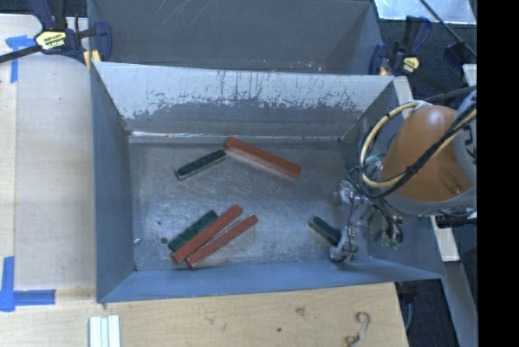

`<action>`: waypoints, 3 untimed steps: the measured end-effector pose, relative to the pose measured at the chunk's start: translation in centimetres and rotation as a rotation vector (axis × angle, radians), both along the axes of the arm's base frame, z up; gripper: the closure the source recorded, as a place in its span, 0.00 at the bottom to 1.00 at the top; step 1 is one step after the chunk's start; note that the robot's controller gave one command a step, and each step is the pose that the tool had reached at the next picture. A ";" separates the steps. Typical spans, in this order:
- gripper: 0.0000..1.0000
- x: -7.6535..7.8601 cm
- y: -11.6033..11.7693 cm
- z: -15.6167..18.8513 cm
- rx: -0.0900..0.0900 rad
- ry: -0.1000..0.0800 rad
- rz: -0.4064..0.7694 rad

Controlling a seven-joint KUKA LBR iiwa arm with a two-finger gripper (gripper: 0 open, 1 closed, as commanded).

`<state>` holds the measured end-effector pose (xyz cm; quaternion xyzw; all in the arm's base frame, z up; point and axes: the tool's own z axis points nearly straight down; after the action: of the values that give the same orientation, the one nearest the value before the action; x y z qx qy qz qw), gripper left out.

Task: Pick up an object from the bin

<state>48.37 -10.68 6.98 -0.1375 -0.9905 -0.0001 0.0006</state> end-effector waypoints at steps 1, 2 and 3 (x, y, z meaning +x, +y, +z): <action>0.00 0.0 0.0 0.0 0.000 0.000 0.003; 1.00 0.1 -0.1 0.1 -0.001 -0.003 0.003; 1.00 0.3 -0.2 5.4 -0.002 -0.009 0.005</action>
Offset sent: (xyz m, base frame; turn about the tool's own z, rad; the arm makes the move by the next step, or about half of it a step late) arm 0.0000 0.0000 0.0000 0.0000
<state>48.68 -10.84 12.40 -0.1351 -0.9908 0.0004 -0.0041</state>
